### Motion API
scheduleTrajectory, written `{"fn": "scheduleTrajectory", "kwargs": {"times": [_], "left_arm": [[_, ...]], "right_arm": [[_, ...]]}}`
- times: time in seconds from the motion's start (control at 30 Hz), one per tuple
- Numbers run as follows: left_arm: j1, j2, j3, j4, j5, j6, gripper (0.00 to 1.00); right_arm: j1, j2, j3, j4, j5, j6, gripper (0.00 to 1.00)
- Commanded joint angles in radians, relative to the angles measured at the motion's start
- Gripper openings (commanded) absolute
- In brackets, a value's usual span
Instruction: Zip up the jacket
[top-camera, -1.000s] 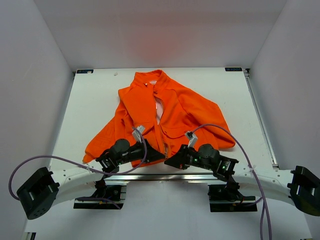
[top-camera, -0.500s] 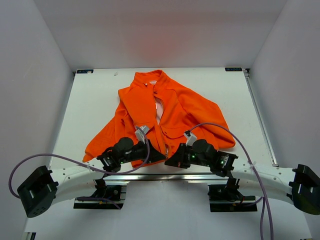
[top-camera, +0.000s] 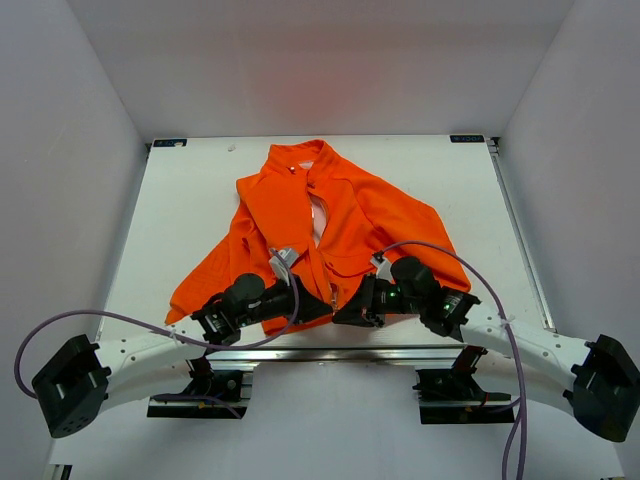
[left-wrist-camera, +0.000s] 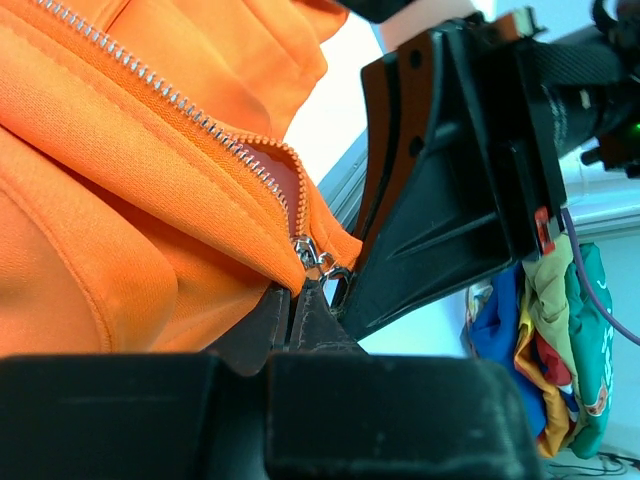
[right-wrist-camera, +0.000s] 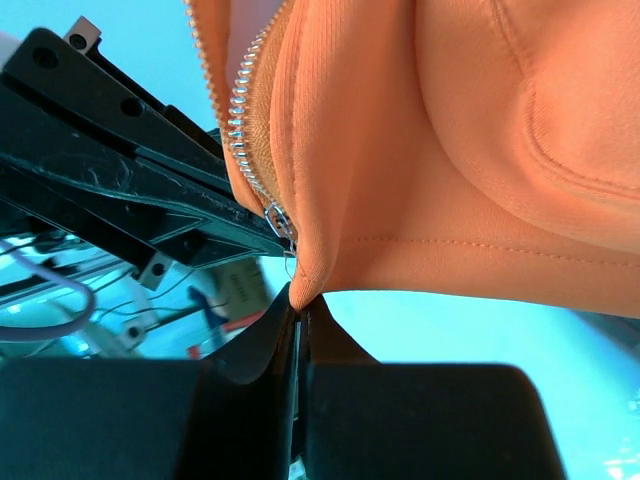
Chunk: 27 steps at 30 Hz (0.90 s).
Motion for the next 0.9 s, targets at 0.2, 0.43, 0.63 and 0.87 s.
{"fn": "scheduleTrajectory", "kwargs": {"times": [0.2,0.43,0.63,0.87], "left_arm": [[-0.013,-0.026,0.015,-0.122,-0.011,0.086,0.00],[-0.013,-0.015,0.023,-0.111,0.010,0.101,0.00],[-0.013,-0.021,0.023,-0.114,0.009,0.103,0.00],[-0.013,-0.046,0.015,-0.122,0.004,0.087,0.00]], "right_arm": [[-0.100,-0.009,0.047,0.184,-0.185,0.115,0.00],[-0.105,0.029,0.018,0.285,-0.173,0.157,0.14],[-0.106,0.017,0.047,0.258,-0.133,0.114,0.30],[-0.108,0.035,0.125,0.037,-0.024,-0.098,0.25]]}}
